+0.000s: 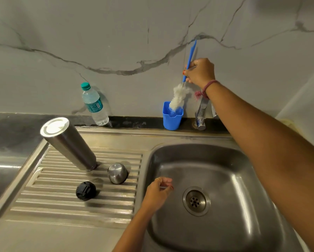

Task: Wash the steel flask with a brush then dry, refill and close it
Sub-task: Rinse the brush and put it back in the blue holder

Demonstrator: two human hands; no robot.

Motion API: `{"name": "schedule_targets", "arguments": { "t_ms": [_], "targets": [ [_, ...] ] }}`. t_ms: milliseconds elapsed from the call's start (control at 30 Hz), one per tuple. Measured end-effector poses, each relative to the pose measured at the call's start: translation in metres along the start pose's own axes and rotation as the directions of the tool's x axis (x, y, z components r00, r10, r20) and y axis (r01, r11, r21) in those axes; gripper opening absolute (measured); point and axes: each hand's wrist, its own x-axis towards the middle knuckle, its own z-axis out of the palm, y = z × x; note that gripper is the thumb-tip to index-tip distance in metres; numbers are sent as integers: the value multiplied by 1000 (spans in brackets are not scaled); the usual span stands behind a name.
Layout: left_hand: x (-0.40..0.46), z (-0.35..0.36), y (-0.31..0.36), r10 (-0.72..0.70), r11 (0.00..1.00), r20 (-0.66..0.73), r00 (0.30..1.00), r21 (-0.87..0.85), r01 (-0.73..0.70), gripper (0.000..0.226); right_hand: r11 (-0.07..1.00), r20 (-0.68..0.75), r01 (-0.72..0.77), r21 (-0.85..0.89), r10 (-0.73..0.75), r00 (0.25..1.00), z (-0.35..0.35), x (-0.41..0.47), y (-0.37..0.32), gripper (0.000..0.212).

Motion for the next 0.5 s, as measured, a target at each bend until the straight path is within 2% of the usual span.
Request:
{"name": "schedule_targets", "arguments": {
  "t_ms": [500],
  "targets": [
    [-9, 2, 7, 9, 1000, -8, 1000, -25, -9, 15, 997, 81, -73, 7, 72, 994, -11, -13, -1, 28]
  ]
}}
